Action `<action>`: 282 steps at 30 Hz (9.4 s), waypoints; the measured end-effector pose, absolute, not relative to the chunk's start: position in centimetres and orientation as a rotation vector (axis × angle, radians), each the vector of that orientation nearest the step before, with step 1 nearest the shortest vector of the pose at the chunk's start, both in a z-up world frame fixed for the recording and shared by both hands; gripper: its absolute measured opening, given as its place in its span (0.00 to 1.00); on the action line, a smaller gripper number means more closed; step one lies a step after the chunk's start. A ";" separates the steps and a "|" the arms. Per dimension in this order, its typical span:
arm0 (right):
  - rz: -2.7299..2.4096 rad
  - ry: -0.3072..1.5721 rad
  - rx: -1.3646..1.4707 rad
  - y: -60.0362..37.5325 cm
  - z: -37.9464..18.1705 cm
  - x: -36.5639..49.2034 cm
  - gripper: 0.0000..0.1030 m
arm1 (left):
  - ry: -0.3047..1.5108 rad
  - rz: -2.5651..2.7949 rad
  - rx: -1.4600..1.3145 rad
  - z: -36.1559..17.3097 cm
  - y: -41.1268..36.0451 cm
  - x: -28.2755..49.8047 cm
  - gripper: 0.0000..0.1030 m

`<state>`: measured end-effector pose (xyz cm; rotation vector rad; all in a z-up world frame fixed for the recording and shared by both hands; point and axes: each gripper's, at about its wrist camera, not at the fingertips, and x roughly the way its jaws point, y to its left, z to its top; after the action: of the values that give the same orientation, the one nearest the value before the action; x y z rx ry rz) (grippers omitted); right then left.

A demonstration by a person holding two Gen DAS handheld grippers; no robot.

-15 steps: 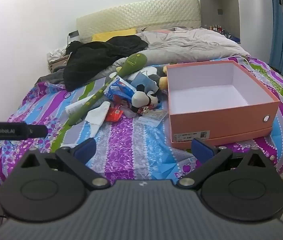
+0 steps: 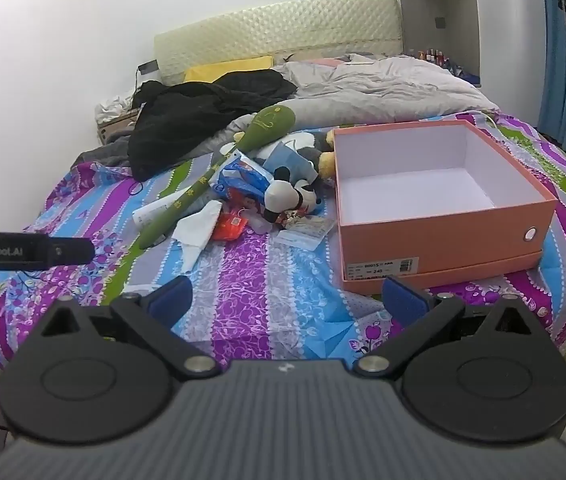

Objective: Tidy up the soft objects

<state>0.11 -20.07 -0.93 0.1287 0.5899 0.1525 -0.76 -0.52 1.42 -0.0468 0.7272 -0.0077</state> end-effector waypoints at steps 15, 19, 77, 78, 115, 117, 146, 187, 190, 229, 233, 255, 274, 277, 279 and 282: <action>0.153 0.595 0.121 -19.9 -0.9 0.3 1.00 | 0.730 -0.014 -0.052 1.4 -0.3 -0.8 1.00; 0.154 0.593 0.125 -19.9 -0.9 0.2 1.00 | 0.719 -0.019 -0.051 1.5 -0.3 -0.9 1.00; 0.139 0.636 0.089 -19.0 -2.9 -0.5 1.00 | 0.741 -0.067 -0.086 -0.7 0.4 -0.6 1.00; 0.135 0.637 0.089 -18.9 -2.9 -0.5 1.00 | 0.746 -0.066 -0.084 -0.8 0.4 -0.5 1.00; 0.201 0.649 0.072 -13.6 -7.9 11.6 1.00 | 0.840 -0.042 -0.097 -9.8 4.7 13.1 0.99; 0.192 0.650 0.057 -13.1 -8.5 12.7 1.00 | 0.848 -0.038 -0.108 -10.4 5.0 14.1 0.99; 0.073 0.681 -0.284 -9.7 -18.2 27.5 0.85 | 0.920 -0.041 -0.104 -20.3 6.2 28.9 0.67; 0.175 0.610 -0.025 -12.2 -8.4 15.3 0.05 | 0.786 -0.054 -0.250 -10.6 5.8 13.0 0.12; 0.186 0.600 -0.001 -12.7 -7.3 14.4 0.05 | 0.781 -0.072 -0.251 -9.7 5.2 12.1 0.12; -0.011 0.419 0.189 -26.8 2.3 8.7 0.05 | 0.730 -0.495 -0.104 -1.2 -12.0 14.8 0.13; -0.020 0.418 0.189 -28.7 3.7 10.8 0.05 | 0.744 -0.530 -0.131 0.7 -13.2 18.3 0.12; -0.179 0.805 0.271 -38.9 -3.2 23.1 0.06 | 1.074 -0.554 -0.035 -3.5 -25.1 33.6 0.13; -0.176 0.739 0.271 -38.7 -3.9 19.5 0.39 | 0.947 -0.577 0.024 -2.4 -24.2 29.8 0.40; -0.155 0.693 0.255 -37.6 -3.3 18.0 0.40 | 0.885 -0.583 0.053 -1.5 -23.6 28.0 0.40; -0.148 0.668 0.245 -36.9 -3.0 17.2 0.40 | 0.849 -0.584 0.068 -1.1 -23.1 26.7 0.40; -0.127 0.632 0.235 -35.8 -2.5 15.9 0.40 | 0.798 -0.582 0.070 -0.9 -22.2 25.1 0.40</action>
<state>15.89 -35.79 -2.52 0.2349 0.6315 -0.1273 25.13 -22.16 -0.88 0.0704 0.7979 -0.5818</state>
